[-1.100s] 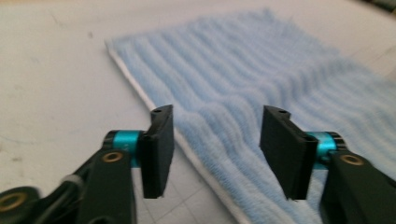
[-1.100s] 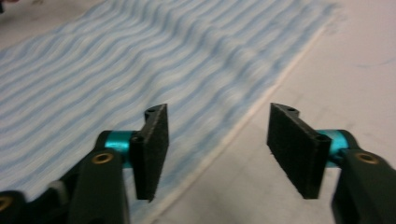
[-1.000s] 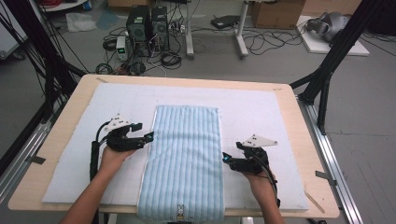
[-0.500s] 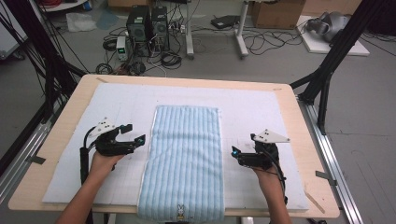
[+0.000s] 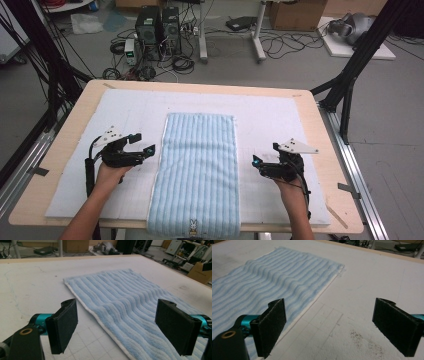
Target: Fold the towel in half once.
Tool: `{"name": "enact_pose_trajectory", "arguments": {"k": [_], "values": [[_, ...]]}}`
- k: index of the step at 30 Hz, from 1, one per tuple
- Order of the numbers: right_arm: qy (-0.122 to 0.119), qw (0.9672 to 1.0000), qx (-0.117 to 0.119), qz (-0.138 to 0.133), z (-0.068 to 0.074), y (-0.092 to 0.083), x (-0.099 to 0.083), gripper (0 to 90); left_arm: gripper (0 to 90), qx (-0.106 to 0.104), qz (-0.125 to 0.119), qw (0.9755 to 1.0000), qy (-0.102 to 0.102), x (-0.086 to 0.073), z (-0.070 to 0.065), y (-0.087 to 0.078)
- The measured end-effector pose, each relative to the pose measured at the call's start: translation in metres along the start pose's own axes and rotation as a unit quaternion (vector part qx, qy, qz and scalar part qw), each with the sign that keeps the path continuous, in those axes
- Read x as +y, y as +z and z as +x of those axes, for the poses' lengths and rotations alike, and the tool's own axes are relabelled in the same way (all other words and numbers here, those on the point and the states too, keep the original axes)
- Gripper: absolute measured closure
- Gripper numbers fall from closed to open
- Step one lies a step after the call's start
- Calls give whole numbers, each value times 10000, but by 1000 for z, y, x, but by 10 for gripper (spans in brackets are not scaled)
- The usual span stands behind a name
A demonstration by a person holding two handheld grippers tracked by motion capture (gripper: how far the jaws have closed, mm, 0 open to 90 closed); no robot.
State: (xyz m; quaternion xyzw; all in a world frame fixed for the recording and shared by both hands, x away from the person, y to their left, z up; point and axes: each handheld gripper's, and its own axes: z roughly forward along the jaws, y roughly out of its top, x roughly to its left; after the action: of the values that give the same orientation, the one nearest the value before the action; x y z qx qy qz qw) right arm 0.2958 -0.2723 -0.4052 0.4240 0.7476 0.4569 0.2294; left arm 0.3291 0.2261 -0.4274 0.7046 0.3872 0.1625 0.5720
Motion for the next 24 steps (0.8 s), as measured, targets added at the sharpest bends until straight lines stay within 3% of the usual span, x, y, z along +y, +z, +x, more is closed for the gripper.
{"name": "enact_pose_trajectory", "arguments": {"k": [11,15,16,18,20,21,22,24], "values": [[102,9999,37,43,-3,-3,-3,110,199,86,29,9997,-218,8,9,5],[112,9999,46,35,-3,-3,-3,110,245,128,308,9990,-303,11,15,15],[110,9999,48,42,-3,-2,-3,110,254,203,497,9980,-334,13,18,25],[101,9999,70,62,-2,-1,-3,110,281,256,575,9975,-334,14,19,30],[107,9999,86,93,-1,0,-3,110,313,398,805,9955,-317,17,22,46],[107,9999,86,93,-1,0,-3,110,324,398,805,9955,-317,17,22,46],[101,9998,97,105,-1,1,-4,110,324,478,980,9935,-341,18,24,57],[93,9998,106,141,0,2,-4,109,334,535,1125,9917,-321,19,24,69]]}}
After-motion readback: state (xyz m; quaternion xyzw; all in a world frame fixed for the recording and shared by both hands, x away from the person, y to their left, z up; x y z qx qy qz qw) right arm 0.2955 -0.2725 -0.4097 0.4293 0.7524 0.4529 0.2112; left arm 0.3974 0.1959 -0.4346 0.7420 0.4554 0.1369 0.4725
